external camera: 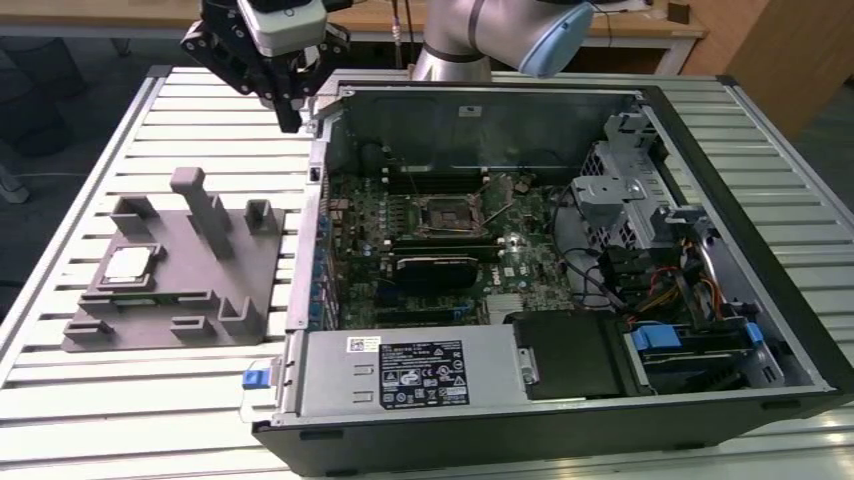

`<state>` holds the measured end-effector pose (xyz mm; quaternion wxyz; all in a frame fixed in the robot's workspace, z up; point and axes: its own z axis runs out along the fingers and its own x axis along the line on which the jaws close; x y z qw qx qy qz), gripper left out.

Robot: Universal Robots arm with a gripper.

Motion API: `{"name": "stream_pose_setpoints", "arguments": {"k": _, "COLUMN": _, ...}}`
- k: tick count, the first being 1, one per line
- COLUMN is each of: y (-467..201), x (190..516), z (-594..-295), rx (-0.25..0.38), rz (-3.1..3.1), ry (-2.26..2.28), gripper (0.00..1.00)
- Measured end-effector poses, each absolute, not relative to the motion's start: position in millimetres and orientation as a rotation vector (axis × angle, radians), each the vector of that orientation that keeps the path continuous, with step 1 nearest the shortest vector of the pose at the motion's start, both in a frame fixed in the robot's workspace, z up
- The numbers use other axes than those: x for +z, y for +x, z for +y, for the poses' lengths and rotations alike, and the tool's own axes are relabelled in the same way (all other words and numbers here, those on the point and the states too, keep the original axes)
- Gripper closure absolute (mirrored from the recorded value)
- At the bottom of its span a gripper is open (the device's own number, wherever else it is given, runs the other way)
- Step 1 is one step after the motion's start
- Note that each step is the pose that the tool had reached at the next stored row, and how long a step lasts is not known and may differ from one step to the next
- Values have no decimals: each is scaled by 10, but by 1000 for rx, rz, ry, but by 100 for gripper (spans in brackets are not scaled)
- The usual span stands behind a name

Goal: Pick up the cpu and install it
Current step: 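Reach for the cpu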

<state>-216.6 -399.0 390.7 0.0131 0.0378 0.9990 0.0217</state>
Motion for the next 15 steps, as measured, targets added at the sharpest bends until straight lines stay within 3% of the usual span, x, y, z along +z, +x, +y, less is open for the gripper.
{"name": "stream_pose_setpoints", "arguments": {"k": 15, "y": -2349, "x": 3896, "z": -3989, "rx": 68, "rz": 3112, "ry": 118, "gripper": 89}}
